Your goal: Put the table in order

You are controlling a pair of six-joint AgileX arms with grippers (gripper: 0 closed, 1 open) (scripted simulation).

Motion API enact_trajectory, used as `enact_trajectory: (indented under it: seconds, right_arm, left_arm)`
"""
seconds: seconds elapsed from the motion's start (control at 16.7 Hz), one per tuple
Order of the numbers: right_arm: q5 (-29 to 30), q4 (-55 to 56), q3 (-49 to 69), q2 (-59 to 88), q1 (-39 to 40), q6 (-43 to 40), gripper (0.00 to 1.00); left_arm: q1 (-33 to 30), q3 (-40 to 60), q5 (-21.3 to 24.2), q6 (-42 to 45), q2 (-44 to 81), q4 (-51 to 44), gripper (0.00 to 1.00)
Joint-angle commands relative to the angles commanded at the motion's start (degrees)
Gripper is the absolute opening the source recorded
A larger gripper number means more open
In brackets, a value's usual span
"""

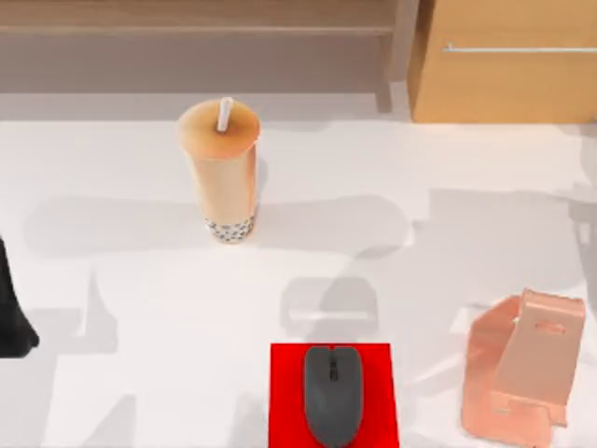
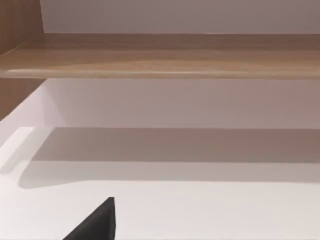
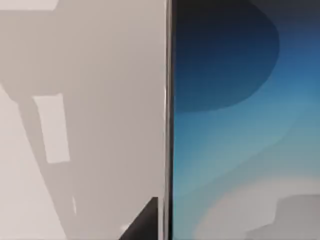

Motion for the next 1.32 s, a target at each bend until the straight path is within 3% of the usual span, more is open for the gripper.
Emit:
enact_trajectory:
  seconds: [0.3,0.9,1.08,1.32]
  right_arm:
    - [11.7,-3.4,-0.1,-14.1,16.1,17.4,0.00]
    - [42.5,-14.6,-14.3,-39.4,66.5,74.0,0.00]
    - [49.8,-17.5,-22.1,-41.7,76.9,83.8,0.00]
    - [57.2,-20.5,-30.9,-42.2,87.5,90.6,0.00]
  left_arm:
    - [0.0,0.0,0.0,0.0,0.0,0.0,1.00]
    - [0.0,0.0,0.0,0.0,0.0,0.0,1.00]
    - [0.0,0.0,0.0,0.0,0.0,0.0,1.00]
    - [0.0,0.0,0.0,0.0,0.0,0.0,1.00]
